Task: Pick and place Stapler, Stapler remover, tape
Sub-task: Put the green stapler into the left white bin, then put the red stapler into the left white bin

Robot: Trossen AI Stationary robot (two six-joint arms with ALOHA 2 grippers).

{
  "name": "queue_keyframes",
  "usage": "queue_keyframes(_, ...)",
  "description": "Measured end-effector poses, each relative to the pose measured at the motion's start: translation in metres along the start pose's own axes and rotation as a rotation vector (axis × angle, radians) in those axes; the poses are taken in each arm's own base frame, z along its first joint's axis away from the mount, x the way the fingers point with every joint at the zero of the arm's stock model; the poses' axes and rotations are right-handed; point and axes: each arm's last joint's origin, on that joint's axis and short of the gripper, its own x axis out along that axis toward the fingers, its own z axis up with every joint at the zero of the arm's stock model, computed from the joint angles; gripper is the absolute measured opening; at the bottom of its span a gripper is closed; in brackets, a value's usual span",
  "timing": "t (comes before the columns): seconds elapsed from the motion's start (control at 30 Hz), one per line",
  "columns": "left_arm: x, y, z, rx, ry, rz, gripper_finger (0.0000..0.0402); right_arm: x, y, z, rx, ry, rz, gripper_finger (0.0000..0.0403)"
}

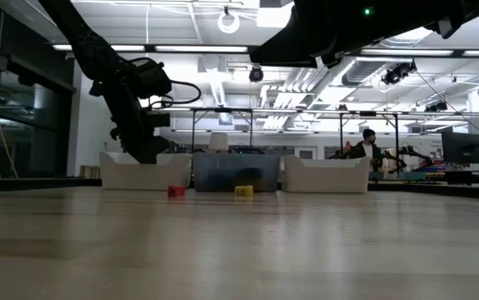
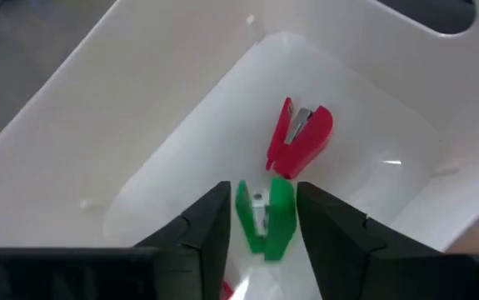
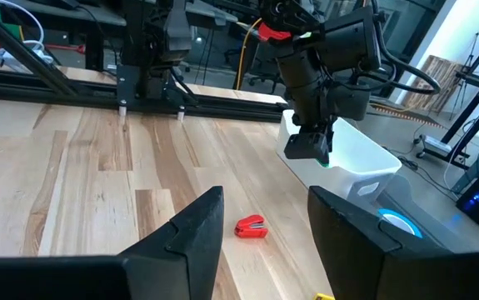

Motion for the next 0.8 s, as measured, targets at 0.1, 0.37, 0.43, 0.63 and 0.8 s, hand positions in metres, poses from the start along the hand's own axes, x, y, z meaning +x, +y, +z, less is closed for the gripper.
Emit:
queue_keyframes(0.1,0.000,0.000,0.000,0.019,0.000,0.000,0.0152,0.000,0.000,0.000,0.003,0.001,0.000,0.0168)
queue_keyframes(0.37,-0.005,0.001,0.007,0.099,-0.044,-0.025,0.0174,0.000,0.000,-0.001,-0.002,0.006,0.001,0.0167)
queue_keyframes(0.43,-0.009,0.002,0.012,0.127,-0.068,-0.036,0.0174,0.000,0.000,-0.001,-0.003,0.008,0.001,0.0168)
queue_keyframes(0.63,-0.024,0.006,0.025,0.152,-0.141,-0.091,0.0174,0.000,0.000,-0.003,0.000,0.031,-0.002,0.0168)
queue_keyframes(0.8,-0.037,0.005,0.031,0.341,-0.207,-0.297,0.0174,0.000,0.001,-0.009,-0.005,0.078,0.009,0.0168)
